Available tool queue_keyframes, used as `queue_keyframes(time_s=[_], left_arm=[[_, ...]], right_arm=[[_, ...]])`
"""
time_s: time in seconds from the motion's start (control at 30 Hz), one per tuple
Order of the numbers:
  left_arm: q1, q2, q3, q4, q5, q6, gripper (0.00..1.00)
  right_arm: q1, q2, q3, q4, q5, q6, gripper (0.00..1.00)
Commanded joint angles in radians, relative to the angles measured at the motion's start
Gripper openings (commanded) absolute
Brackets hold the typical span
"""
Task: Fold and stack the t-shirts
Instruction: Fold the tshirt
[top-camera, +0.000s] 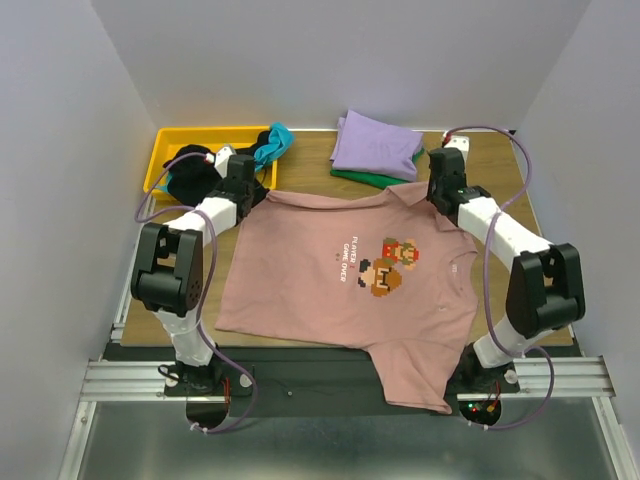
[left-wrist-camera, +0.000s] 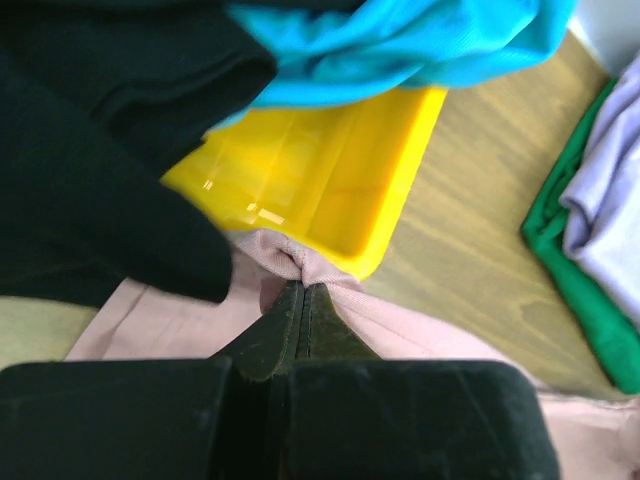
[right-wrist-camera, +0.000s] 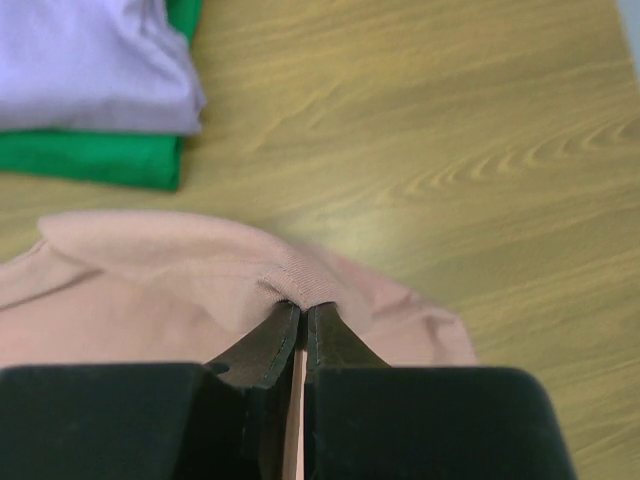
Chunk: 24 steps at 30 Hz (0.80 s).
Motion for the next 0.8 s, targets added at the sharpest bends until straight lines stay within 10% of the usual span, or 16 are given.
queue_keyframes(time_s=[0.0, 0.77], left_arm=[[0.004, -0.092, -0.05, -0.01, 0.016, 0.026, 0.0], [0.025, -0.244, -0.133, -0.248, 0.05, 0.128, 0.0]], right_arm=[[-0.003, -0.109, -0.045, -0.138, -0.131, 0.095, 0.02], [-0.003, -0.433, -0.24, -0.53, -0.187, 0.335, 0.07]])
